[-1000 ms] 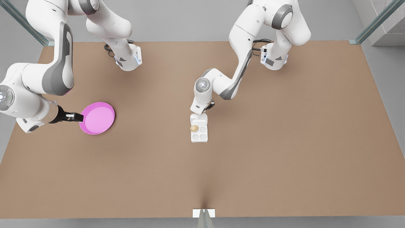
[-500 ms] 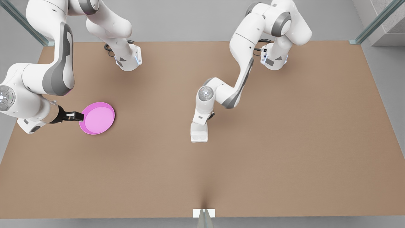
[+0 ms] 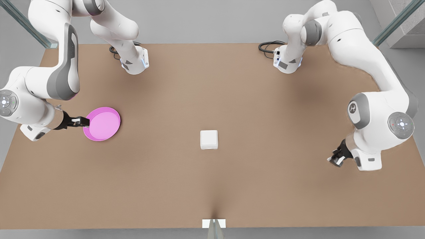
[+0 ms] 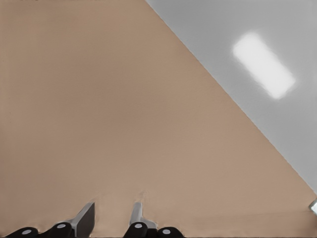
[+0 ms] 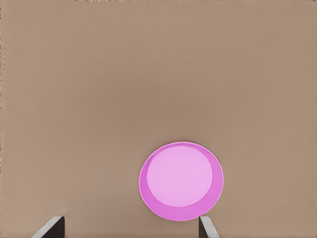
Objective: Pack egg into the box and close the box lid
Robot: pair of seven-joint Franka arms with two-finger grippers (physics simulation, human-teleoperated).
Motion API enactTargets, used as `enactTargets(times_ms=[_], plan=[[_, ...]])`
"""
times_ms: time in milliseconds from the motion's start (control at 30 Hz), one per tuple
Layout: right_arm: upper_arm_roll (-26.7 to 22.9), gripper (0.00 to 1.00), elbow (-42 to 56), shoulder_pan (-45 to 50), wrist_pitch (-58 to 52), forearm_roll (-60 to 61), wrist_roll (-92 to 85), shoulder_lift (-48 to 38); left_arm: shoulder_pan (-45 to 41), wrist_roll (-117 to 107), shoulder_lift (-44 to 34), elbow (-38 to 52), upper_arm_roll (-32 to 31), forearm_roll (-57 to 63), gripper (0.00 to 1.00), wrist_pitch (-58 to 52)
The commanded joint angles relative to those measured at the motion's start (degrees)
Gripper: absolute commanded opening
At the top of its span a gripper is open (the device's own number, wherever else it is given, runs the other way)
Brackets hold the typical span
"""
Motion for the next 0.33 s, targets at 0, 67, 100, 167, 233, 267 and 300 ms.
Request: enactTargets(times_ms=[0, 67, 100, 167, 233, 267, 300], plan=[[0.1, 1.00, 0.3, 0.1, 0.0, 0.2, -1.0, -0.1, 3.0, 49.9, -12.5, -8.8, -8.7, 13.8, 1.00, -16.2], [0.1, 1.00, 0.5, 0.0, 0.0, 0.1, -1.0, -0.1, 4.6, 50.0, -19.7, -20.3, -11.8, 13.7, 1.00, -8.5], [0.1, 1.00, 0.5, -0.1, 0.0, 0.2, -1.0, 0.0, 4.6, 50.0, -19.6, -20.3, -11.9, 13.7, 1.00, -8.6], [0.1, 1.00, 0.5, -0.2, 0.0, 0.2, -1.0, -0.1, 4.6, 49.9, -19.6, -20.3, -11.9, 13.7, 1.00, -8.7], [0.1, 1.00, 0.5, -0.1, 0.0, 0.0, -1.1, -0.1, 4.6, 49.8, -19.5, -20.3, -11.9, 13.7, 1.00, -8.7], [0.1, 1.00, 0.5, 0.0, 0.0, 0.0, -1.1, 0.0, 4.6, 49.8, -19.5, -20.3, -11.9, 13.7, 1.00, -8.7], [0.1, 1.00, 0.5, 0.0, 0.0, 0.1, -1.0, -0.1, 4.6, 49.8, -19.5, -20.3, -11.9, 13.7, 1.00, -8.7]])
